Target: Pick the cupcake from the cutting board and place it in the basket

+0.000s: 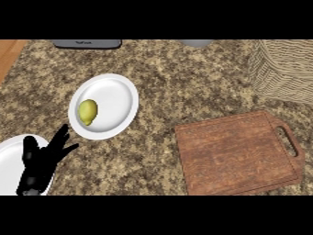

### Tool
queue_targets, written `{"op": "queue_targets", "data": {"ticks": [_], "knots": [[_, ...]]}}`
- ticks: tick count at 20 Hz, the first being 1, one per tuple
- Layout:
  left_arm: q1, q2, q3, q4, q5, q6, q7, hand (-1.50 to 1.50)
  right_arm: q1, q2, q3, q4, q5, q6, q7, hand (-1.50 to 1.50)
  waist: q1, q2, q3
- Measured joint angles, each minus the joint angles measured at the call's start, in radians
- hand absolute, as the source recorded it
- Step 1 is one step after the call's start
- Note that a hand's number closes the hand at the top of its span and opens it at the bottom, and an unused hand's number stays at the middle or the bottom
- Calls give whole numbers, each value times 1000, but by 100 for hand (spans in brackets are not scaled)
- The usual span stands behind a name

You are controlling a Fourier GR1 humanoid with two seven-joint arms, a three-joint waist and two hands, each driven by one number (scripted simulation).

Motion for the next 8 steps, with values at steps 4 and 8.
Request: {"op": "queue_targets", "data": {"ticks": [4,8], "knots": [[11,-5,0,-18,-1,2,4,0,4,-47,-53,21,-50,6,2,-150,-2,0,-1],[27,-14,-3,-22,-6,5,-17,0,40,-127,-92,38,-85,30,1,-150,-7,-2,-1]]}}
